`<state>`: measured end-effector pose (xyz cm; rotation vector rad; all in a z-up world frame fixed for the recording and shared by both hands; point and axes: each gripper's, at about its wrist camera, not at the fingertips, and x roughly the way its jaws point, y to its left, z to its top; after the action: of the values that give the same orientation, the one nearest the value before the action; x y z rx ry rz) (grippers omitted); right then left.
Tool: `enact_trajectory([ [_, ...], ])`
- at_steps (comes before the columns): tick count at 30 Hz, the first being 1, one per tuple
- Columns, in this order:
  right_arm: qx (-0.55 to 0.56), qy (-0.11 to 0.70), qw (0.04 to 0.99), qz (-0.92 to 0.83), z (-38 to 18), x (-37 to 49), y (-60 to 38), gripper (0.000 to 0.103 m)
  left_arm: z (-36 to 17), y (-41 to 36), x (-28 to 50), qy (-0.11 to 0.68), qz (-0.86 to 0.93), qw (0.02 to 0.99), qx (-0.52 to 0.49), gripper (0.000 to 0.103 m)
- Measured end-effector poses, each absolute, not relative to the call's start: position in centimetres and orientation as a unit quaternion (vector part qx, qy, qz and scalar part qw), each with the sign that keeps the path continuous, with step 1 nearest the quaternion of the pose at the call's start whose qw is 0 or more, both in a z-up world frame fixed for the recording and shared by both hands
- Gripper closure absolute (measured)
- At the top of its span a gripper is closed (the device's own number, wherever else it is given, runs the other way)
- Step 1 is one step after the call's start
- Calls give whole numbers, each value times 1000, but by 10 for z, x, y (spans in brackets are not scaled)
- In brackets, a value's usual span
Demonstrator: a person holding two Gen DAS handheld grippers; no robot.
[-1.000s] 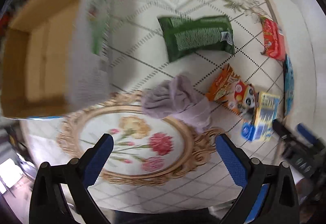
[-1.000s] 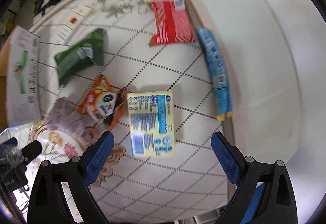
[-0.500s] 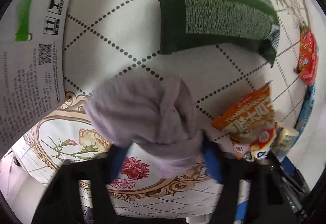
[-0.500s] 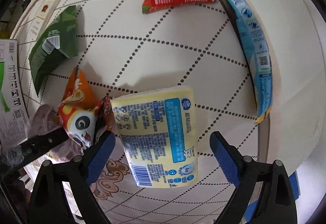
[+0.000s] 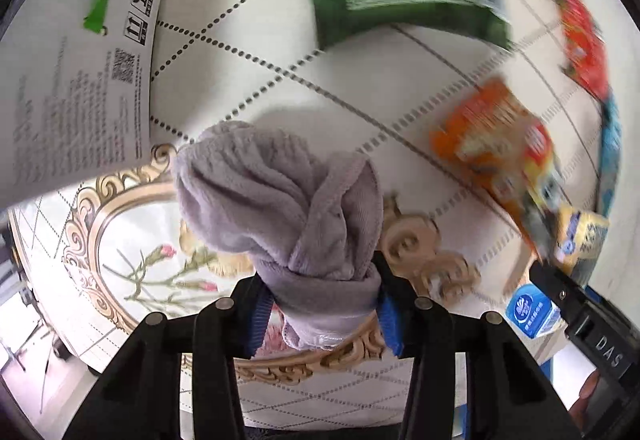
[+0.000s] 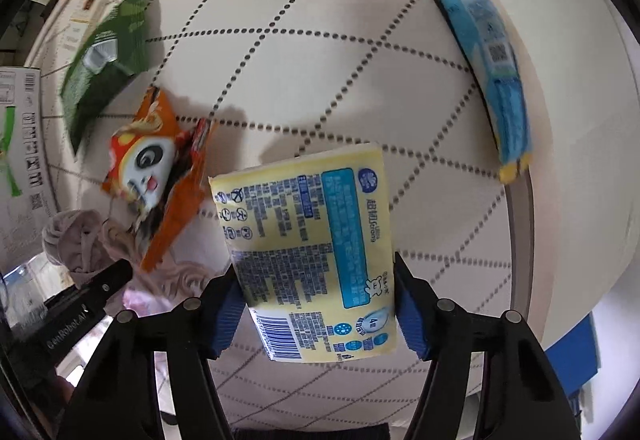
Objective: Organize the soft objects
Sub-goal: 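Carry the cloth and milk box into the cardboard box while both tools open to release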
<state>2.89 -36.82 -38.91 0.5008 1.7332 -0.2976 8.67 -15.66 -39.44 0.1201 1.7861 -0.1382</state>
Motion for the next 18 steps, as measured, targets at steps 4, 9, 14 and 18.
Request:
enact_trajectory([
  [4,228,735,630,-106,-357,6,-360,35,-351,-160,48,755,-105,644,62,61],
  [9,226,706,668,-64,-300,0,-338,35,-265,-143,18,700,-148,697,46,61],
  [14,215,671,710,-2,-206,49,-302,35,-166,-91,61,646,-146,749,25,61],
  [18,201,651,730,54,-169,91,-253,35,-129,-45,97,613,-127,780,11,61],
])
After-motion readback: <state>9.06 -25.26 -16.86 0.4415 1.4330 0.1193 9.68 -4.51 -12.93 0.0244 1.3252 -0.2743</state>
